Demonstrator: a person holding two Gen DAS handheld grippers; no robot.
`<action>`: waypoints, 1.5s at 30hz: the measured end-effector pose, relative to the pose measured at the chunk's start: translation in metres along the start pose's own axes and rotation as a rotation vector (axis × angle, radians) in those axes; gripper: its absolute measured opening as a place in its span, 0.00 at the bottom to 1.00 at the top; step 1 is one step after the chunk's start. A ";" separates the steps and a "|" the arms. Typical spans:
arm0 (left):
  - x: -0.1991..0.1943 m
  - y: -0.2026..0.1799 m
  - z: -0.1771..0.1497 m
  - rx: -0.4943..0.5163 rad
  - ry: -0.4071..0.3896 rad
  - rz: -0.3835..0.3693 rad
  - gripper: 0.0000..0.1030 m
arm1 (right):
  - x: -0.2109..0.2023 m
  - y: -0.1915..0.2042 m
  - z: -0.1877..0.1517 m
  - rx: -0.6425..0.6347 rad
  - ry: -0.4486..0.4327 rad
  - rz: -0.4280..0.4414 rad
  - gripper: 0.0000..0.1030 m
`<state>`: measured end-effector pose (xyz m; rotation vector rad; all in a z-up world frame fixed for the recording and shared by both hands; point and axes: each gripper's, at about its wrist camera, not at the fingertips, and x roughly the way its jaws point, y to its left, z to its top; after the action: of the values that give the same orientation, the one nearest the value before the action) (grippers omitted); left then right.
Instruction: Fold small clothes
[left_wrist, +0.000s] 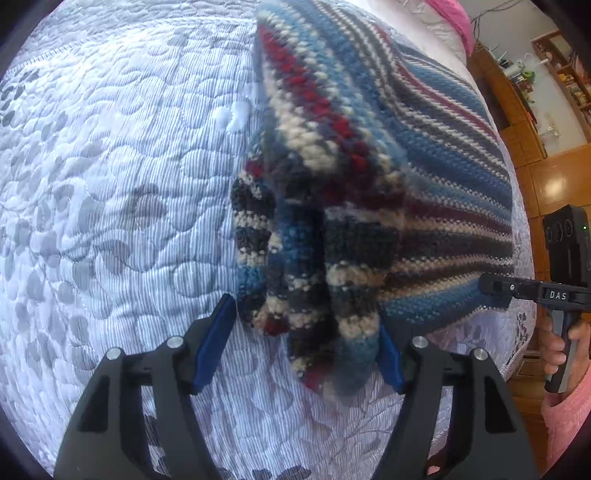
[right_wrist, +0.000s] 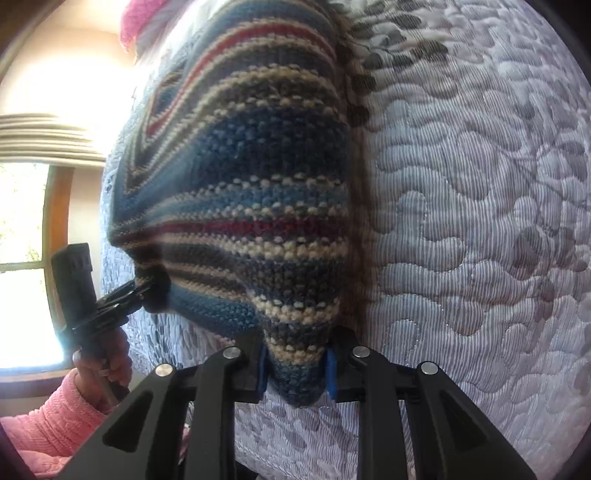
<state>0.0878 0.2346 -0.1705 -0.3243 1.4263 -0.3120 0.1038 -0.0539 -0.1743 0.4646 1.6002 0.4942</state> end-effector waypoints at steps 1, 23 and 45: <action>0.000 0.002 -0.001 -0.009 -0.001 -0.010 0.68 | 0.001 -0.001 -0.001 0.006 -0.009 0.007 0.24; -0.106 -0.057 -0.048 0.027 -0.145 0.274 0.80 | -0.075 0.084 -0.079 -0.134 -0.223 -0.368 0.86; -0.150 -0.090 -0.090 0.018 -0.212 0.415 0.85 | -0.085 0.116 -0.122 -0.163 -0.249 -0.428 0.91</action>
<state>-0.0213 0.2095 -0.0082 -0.0394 1.2450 0.0482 -0.0096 -0.0119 -0.0302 0.0505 1.3555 0.2272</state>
